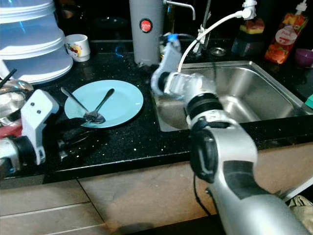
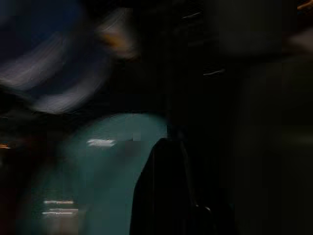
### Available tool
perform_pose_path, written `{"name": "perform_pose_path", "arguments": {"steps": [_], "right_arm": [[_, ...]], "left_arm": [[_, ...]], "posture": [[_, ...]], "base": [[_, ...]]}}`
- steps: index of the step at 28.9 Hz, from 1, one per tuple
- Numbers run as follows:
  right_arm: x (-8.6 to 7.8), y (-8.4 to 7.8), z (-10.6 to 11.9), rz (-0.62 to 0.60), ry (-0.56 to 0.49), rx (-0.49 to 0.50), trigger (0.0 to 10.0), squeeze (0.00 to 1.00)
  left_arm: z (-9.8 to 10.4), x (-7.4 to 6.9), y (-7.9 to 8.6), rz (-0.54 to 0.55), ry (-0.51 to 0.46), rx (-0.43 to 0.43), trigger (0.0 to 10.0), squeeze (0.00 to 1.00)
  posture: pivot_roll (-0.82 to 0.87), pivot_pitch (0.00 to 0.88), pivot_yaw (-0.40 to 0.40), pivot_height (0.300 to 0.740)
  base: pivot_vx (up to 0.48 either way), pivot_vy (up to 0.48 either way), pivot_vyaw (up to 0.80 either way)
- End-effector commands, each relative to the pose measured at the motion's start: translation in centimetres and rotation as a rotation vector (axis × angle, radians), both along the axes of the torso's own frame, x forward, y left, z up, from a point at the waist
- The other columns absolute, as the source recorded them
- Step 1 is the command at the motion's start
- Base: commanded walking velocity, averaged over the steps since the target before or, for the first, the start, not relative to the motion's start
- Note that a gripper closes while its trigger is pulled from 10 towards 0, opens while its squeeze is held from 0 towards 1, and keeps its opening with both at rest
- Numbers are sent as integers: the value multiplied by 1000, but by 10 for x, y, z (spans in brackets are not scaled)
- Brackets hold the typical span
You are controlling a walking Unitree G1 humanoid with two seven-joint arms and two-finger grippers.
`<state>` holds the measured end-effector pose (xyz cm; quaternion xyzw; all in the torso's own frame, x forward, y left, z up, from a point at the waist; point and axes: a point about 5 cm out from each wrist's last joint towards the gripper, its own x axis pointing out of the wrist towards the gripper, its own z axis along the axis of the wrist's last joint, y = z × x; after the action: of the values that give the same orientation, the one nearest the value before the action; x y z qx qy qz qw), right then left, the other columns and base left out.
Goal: Kitchen organization
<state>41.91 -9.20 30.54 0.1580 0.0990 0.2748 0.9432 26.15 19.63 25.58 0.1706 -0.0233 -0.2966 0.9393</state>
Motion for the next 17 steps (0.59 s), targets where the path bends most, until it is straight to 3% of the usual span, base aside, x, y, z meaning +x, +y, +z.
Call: {"name": "perform_pose_path", "arguments": {"steps": [1, 3, 4, 6, 7, 8, 10, 14, 17], "right_arm": [[2, -17, -6, -50, -54, -143, 0, 0], [2, -20, -8, -55, -63, -175, 0, 0], [3, -31, -13, -87, -88, -286, 2627, 0], [3, -35, -15, -98, -97, -333, 3059, 0], [4, -42, -20, -125, -98, -398, 9176, 0], [4, -46, -23, -145, -91, -424, 10000, 0], [4, -50, -26, -162, -87, -448, 10000, 0], [4, -58, -42, -189, -88, -609, 10000, 0], [3, -57, -52, -160, -75, -669, 10000, 0]], "left_arm": [[-2, 6, -7, 13, -22, -2, 10000, 0], [-1, 7, -9, 17, -31, -7, 10000, 0], [1, 12, -17, 11, -45, -38, 10000, 0], [1, 14, -20, 1, -47, -51, 10000, 0], [4, 17, -28, -27, -47, -68, 10000, 0], [5, 19, -34, -50, -42, -75, 10000, 0], [6, 21, -39, -74, -39, -77, 10000, 0], [8, 26, -62, -176, 3, -70, 10000, 0], [5, 33, -63, -174, 45, -48, 10000, 0]], "posture": [[58, 70, -44, 740], [58, 70, -44, 740], [51, 71, -39, 740], [51, 71, -39, 740], [43, 72, -36, 740], [45, 72, -37, 740], [45, 72, -37, 740], [46, 71, -36, 740], [44, 71, -30, 740]], "base": [[0, 0, 0], [0, 0, 0], [0, 0, 0], [0, 0, 0], [0, 0, 0], [0, 0, 0], [0, 0, 0], [0, 0, 0], [0, 0, 0]]}}
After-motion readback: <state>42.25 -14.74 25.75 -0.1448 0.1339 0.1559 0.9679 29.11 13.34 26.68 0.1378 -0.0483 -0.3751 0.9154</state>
